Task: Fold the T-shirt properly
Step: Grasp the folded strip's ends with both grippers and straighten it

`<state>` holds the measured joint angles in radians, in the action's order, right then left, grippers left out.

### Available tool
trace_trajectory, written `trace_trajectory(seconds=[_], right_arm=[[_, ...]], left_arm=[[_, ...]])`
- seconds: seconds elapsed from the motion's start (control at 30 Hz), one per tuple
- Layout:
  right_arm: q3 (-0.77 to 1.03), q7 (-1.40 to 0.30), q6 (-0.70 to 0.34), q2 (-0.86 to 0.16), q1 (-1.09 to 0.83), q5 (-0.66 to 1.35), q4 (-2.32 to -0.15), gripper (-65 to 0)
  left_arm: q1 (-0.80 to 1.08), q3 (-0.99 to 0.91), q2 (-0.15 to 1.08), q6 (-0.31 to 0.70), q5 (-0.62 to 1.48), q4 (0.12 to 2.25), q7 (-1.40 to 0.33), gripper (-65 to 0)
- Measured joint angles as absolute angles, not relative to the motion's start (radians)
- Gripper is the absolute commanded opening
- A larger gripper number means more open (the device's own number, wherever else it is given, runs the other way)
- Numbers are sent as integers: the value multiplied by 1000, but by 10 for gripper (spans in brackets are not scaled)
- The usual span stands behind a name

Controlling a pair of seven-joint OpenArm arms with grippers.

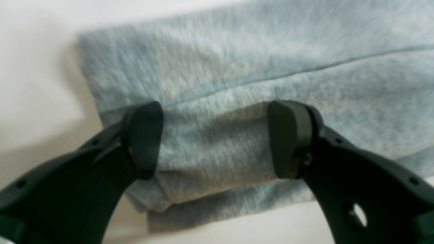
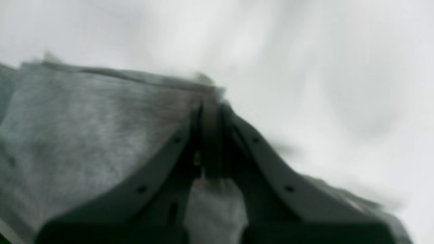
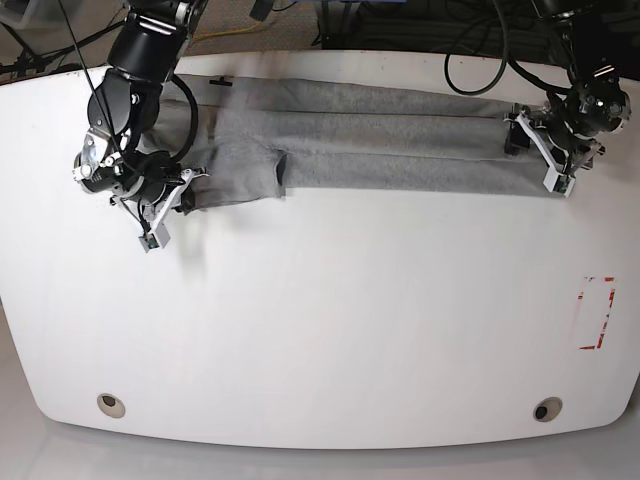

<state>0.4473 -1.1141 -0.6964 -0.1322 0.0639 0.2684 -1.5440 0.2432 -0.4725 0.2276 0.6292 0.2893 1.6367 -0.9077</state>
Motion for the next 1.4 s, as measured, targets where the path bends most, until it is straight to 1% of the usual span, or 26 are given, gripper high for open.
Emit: trace_trajectory(seconds=[0.13,0.33,0.4,0.6,0.7,0.8,0.83,0.87,0.9,0.93,0.97,1.03,1.07,1.1,1.13,1.17,1.23,1.3,1.4], right_arm=[[451,-1193,-699,-133,49,273,-1723,-650],[451,-1253,-698,-136,-29,291,-1931,-650],[452,-1283,-699,-135,-63,286,-1958,-650],[454,-1290,-698,-136,-169,309,-1988,-650],[509,-1272,-699,-130,-204,402,-1988,-650],[574,-1260,-699,-132,-234,416,-1980,-640],[588,-1259,-699,-135,-243,411,-1971,-614],[599,-1258,-699,-136,-250,412,-1964,-555],[616,-1257,-699,-134,-258,418,-1954,-510],[631,-1258,-698,-133,-261,417,-1947,-441],[656,-1258,-700,-129,-264,416,-1938,-357],[696,-1259,-696,-130,-271,410,-1931,-246],[714,-1258,-698,-131,-275,413,-1931,-173],[733,-1256,-697,-131,-280,416,-1932,-125],[746,-1254,-696,-133,-284,416,-1937,-94],[754,-1257,-697,-133,-287,414,-1943,-68],[770,-1264,-696,-133,-288,419,-1973,-78],[773,-1263,-696,-134,-290,480,-1994,-116],[763,-1259,-697,-135,-318,670,-1996,-182]], left_arm=[[234,-476,234,629,300,1605,-891,-204],[234,-476,234,629,302,1599,-885,-204],[233,-476,234,629,303,1598,-886,-204],[226,-477,236,629,303,1597,-889,-204],[217,-475,237,630,273,1596,-890,-204],[214,-472,240,630,254,1594,-889,-204],[214,-472,240,630,253,1594,-889,-204],[214,-472,239,630,252,1594,-889,-204],[214,-472,239,630,251,1594,-887,-204],[212,-472,240,630,251,1594,-888,-204],[207,-473,239,631,250,1594,-890,-204],[199,-475,240,634,243,1595,-896,-204],[196,-475,240,633,241,1595,-901,-204],[194,-477,240,633,234,1595,-902,-204],[193,-478,239,633,232,1596,-903,-204],[194,-478,239,633,232,1597,-904,-204],[191,-478,238,633,235,1608,-918,-203],[188,-479,237,633,262,1630,-936,-201],[185,-492,236,630,367,1674,-937,-200]])
